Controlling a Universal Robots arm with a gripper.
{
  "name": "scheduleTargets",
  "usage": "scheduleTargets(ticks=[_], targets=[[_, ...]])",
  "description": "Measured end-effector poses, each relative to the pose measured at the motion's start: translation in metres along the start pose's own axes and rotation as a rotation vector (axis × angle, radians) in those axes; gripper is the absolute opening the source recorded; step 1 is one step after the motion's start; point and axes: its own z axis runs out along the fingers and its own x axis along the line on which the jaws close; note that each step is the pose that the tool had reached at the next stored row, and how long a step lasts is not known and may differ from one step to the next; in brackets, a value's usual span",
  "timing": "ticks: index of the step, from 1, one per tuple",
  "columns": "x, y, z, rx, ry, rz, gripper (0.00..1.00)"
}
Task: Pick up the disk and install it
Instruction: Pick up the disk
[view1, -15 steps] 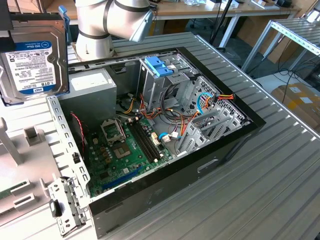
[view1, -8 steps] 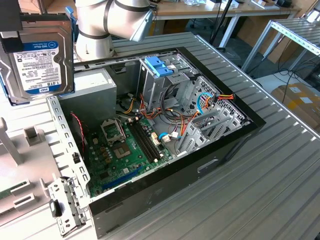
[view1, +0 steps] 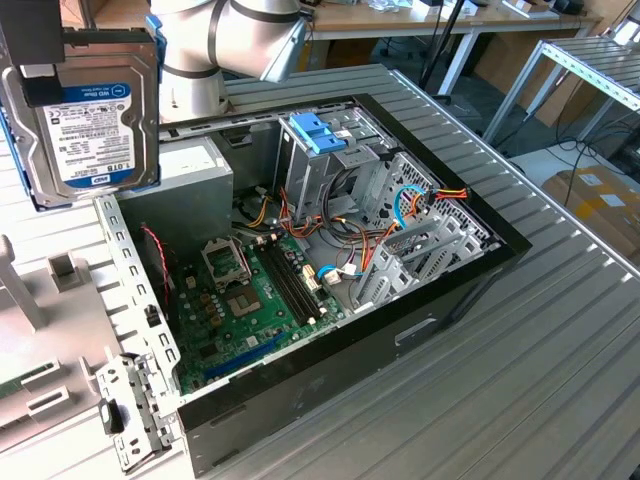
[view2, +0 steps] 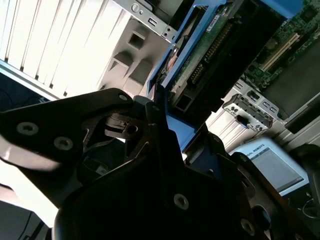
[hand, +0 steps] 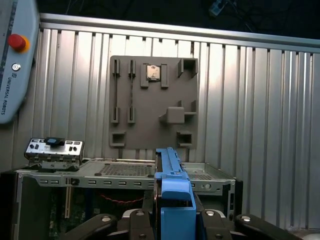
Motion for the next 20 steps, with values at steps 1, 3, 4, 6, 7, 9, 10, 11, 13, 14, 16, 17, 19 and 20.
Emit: scheduleTargets(ticks=[1, 3, 4, 6, 7, 9, 10, 11, 13, 14, 16, 17, 19, 20], targets=[[0.0006, -0.0015, 0.0, 0.0, 0.0, 0.0, 0.37], [0.0015, -0.0036, -0.0002, 0.0, 0.0, 0.0, 0.37], [0.0019, -0.0048, -0.0003, 0.0, 0.0, 0.0, 0.37], [0.0027, -0.0068, -0.0003, 0.0, 0.0, 0.0, 0.37], [0.0031, -0.0077, -0.0004, 0.0, 0.0, 0.0, 0.37], [0.0039, -0.0098, -0.0005, 0.0, 0.0, 0.0, 0.37], [0.0044, -0.0108, -0.0006, -0.0001, 0.0, 0.0, 0.37], [0.0048, -0.0117, -0.0006, 0.0, 0.0, 0.0, 0.37], [0.0056, -0.0135, -0.0007, -0.0001, 0.0, 0.0, 0.37], [0.0062, -0.0148, -0.0008, 0.0, 0.0, 0.0, 0.37], [0.0074, -0.0172, -0.0008, 0.0, -0.0001, 0.0, 0.37], [0.0081, -0.0187, -0.001, -0.0001, 0.0, 0.0, 0.37], [0.009, -0.0205, -0.001, 0.0, -0.0001, 0.0, 0.37], [0.0097, -0.0218, -0.0011, 0.0, 0.0, 0.0, 0.37]])
